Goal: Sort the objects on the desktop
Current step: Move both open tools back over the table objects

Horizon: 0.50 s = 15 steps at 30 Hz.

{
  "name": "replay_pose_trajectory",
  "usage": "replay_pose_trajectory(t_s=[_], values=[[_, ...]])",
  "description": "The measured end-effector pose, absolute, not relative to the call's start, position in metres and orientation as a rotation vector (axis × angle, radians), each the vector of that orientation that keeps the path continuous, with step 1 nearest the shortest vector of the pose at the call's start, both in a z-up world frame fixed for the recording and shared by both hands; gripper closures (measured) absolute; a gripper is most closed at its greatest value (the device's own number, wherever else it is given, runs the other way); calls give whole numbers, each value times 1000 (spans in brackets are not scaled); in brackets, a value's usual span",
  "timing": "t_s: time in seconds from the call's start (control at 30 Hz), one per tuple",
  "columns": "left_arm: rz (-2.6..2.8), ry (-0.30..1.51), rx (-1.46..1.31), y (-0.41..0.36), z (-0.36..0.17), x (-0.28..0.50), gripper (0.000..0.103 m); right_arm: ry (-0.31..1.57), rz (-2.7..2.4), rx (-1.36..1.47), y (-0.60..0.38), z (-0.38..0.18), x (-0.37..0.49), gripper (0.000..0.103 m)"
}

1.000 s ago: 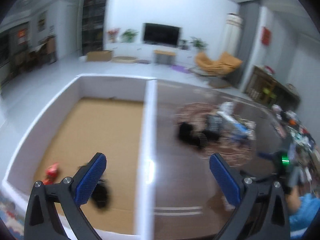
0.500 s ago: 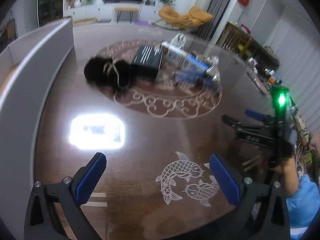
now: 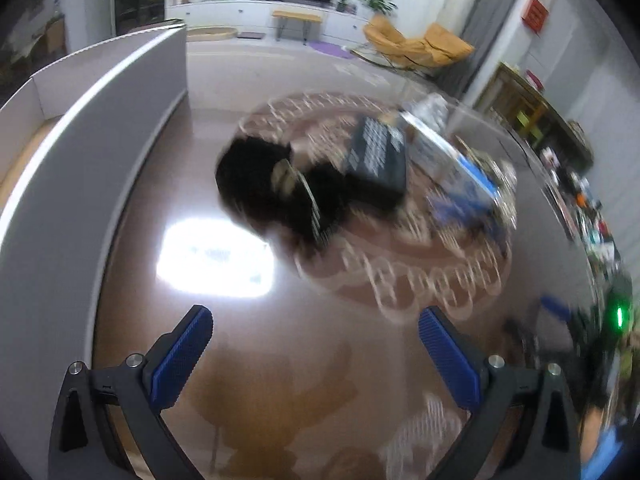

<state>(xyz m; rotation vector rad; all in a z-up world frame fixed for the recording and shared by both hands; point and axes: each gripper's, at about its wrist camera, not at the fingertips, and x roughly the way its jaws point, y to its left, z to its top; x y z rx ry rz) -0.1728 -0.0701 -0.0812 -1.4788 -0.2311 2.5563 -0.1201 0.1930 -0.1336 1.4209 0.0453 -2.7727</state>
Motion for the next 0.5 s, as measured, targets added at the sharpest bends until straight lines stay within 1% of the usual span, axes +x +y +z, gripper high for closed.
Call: replay_pose_trajectory(t_s=[0.13,0.2,0.37,0.5], values=[[2601,-454,-1447,-79,-72,-218,0,45,-2773,1421,193,-134,-120,0],[2659,-533,-1400,-78,-66,-238,0,44,-2774,1422,193,-133,-120,0],[2758,-607,-1498,-78,-83,-279,0,43,-2775,1422,193,-133,-120,0],[2736,-622,-1602,-78,-109,-283,0,43,-2776,1423,193,-133,-120,0]])
